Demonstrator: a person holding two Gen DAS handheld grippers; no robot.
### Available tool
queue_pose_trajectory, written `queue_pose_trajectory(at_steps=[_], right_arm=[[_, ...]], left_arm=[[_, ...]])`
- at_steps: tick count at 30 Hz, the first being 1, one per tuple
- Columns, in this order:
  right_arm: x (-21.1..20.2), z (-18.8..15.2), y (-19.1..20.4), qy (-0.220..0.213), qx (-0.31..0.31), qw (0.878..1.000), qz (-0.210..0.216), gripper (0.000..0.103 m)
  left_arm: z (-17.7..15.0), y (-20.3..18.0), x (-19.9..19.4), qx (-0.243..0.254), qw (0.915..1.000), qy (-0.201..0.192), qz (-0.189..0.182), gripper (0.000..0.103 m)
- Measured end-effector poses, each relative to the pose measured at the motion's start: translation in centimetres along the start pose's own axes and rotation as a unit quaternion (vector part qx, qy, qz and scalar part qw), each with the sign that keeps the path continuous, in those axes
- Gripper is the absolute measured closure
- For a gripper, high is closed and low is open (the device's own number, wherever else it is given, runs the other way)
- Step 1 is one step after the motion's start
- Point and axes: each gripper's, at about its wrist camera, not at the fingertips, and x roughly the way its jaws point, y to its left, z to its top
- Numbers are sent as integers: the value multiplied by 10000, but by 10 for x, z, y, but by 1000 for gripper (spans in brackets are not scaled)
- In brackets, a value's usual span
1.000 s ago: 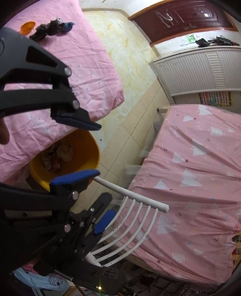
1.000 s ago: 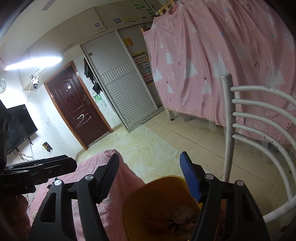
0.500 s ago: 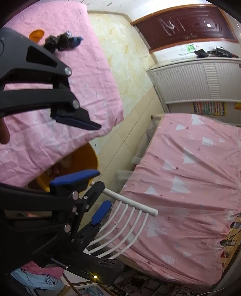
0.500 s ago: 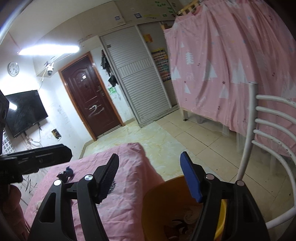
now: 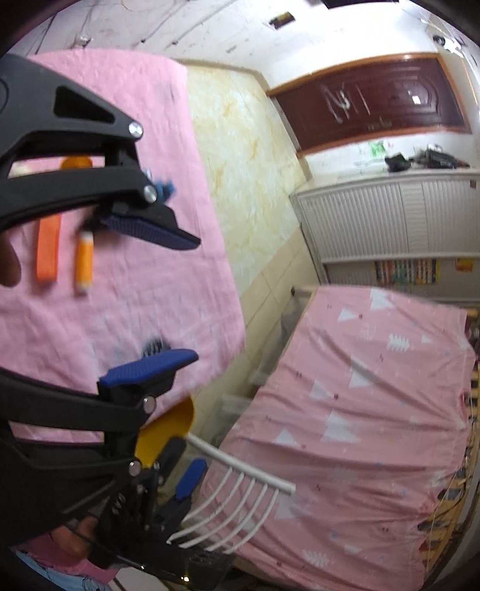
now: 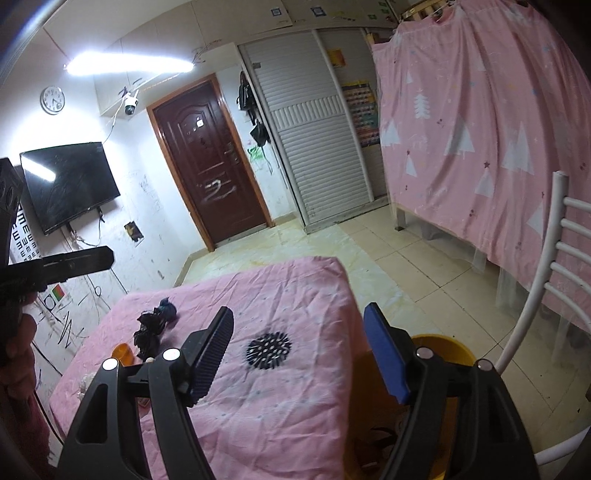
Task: Collect trash
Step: 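Grasp the orange plastic bowl with the left tool while the right tool grasps the black plastic bag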
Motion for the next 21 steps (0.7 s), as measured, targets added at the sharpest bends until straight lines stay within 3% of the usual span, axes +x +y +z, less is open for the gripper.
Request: queue_pose_trajectory(at_steps=[6,10,21], right_arm=[[12,2,19,131,-108,9998,117,36],[21,4,38,202,-280,9992,185,36],[54,6,81,523,-608,9963,294,36]], left_arm=[[-11,48,-9,-250,9994,28,248,49],[-22,74,-8,-426,9984,138,331,42],[-68,122,19,-825,9933,729,346,42]])
